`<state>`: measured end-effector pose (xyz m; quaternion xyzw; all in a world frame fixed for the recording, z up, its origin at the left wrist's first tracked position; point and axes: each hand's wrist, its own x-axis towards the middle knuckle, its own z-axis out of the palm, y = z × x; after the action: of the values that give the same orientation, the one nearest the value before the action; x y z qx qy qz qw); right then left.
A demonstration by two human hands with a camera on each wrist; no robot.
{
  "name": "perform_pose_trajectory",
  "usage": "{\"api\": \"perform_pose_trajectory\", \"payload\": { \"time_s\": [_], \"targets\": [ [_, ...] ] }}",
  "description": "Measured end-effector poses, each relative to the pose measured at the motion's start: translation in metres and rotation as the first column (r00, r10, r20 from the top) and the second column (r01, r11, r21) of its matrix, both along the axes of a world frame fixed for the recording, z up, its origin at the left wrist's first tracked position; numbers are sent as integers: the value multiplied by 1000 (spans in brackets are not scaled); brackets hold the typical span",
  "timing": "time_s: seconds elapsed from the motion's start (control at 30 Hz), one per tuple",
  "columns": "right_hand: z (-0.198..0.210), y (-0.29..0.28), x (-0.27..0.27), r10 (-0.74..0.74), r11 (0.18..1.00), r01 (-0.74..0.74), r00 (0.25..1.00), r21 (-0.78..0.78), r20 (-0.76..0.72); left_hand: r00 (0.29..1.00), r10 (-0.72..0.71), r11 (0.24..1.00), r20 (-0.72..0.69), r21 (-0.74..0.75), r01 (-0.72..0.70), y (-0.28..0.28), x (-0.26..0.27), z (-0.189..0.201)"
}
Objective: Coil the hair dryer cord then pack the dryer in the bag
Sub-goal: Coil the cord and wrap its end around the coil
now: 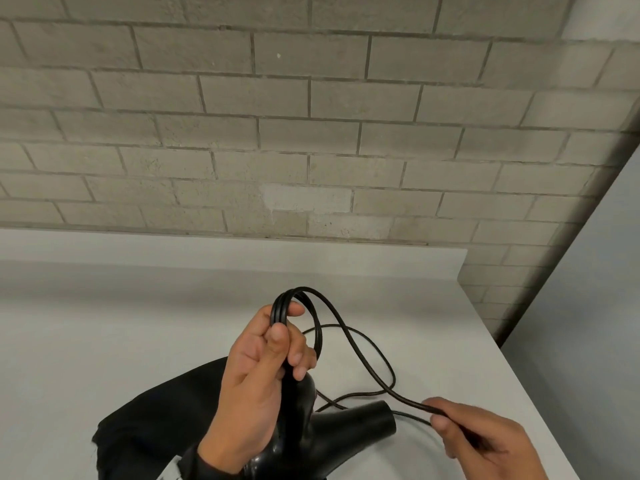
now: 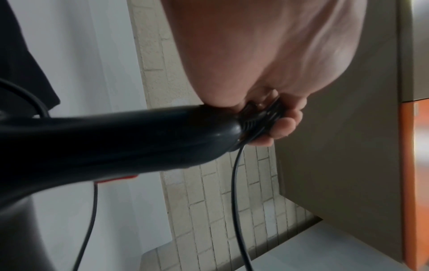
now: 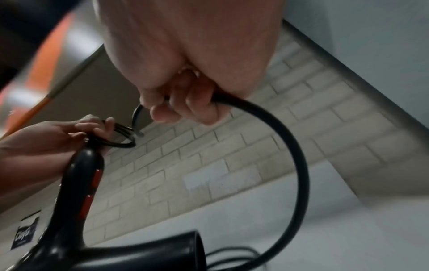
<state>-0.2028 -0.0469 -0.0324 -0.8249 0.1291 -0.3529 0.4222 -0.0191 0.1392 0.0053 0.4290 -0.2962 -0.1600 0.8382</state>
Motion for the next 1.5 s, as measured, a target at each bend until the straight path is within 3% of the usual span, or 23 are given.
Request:
{"api": "perform_pose_trajectory", "payload": {
  "time_s": [0.1,0.27,0.33,0.47,0.6,0.83,1.07,1.23,1.5],
  "targets": [
    [16,5,-2,-53,959,30,996,-281,-73,999,-2,1000,44,17,1,-1,0,0],
    [33,21,5,-98,756,36,993,-653,-58,990,-28,996,136,90,16,-5,-4,1],
    [42,29,7,-83,705,-1,993,-710,-84,985,-32,993,167,115,13,-6,-6,2],
    [65,42,7,-45,702,-65,990,-709,-136,978,-49,990,200,136,22,-7,-7,2],
    [80,42,13,65,635,-149,988,-758,-141,978,-76,990,196,134,50,-6,-10,4],
    [88,31,27,191,695,-246,969,-676,-156,969,-136,982,204,155,106,-5,-13,3],
    [92,34,43,343,855,-345,936,-387,-77,957,-218,970,191,148,191,-5,-15,7],
    [89,41,55,296,906,-291,955,-308,-31,938,-282,957,203,128,261,-7,-17,9],
    [80,45,69,337,930,-324,940,-172,56,932,-311,949,186,106,296,-5,-15,5]
  ]
}}
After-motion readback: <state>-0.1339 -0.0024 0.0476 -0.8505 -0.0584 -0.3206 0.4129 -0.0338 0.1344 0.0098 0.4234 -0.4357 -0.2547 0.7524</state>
